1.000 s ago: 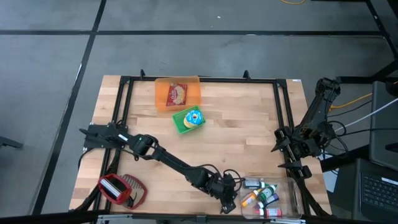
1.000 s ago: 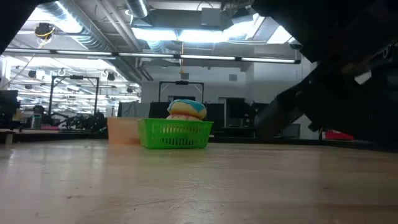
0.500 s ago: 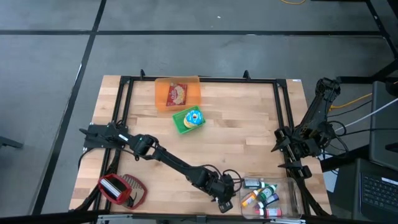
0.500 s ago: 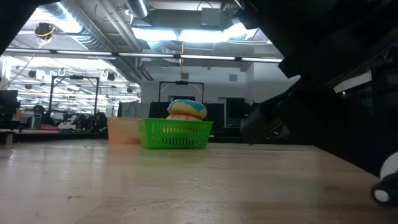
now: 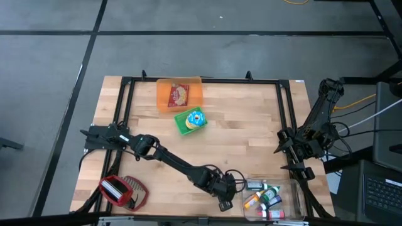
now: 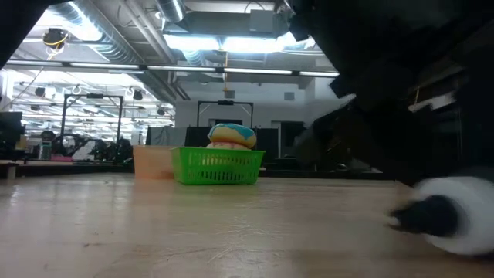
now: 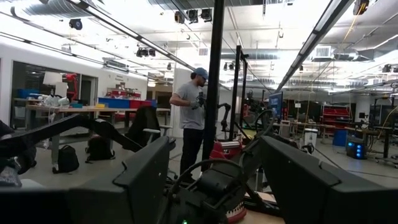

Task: Pick & Place Food Item
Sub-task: Put the black food coloring into the transparent bin

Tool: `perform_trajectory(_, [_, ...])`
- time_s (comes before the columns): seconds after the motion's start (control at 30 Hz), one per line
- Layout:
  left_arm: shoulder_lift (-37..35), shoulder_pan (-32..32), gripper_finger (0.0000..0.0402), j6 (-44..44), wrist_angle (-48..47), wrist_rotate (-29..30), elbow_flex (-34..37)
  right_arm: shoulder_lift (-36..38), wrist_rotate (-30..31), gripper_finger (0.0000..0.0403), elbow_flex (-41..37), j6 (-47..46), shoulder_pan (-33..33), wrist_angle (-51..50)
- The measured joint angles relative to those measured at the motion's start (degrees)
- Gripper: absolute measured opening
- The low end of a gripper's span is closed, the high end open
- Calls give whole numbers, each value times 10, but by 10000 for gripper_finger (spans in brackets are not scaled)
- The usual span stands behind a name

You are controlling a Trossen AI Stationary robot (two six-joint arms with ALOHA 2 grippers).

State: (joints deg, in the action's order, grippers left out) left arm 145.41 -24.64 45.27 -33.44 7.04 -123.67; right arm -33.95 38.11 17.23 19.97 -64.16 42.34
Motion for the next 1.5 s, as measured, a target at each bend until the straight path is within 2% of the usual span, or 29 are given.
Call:
perform_trajectory(0.57, [-99, 1, 120, -100, -5, 103, 0, 0, 0, 251, 0, 0, 0, -1])
perform_trajectory(0.83, [-114, 7, 113, -125, -2, 114, -1, 0, 0, 251, 0, 0, 0, -1])
perform_trajectory(1.07, [-111, 26, 116, -174, 95, 71, -1, 0, 0, 252, 0, 0, 0, 0])
perform_trajectory(1.33, [-111, 46, 117, -251, 264, 7, -1, 0, 0, 252, 0, 0, 0, -1])
perform_trajectory(1.5, [-103, 49, 113, -317, 330, 1, -1, 0, 0, 252, 0, 0, 0, -1])
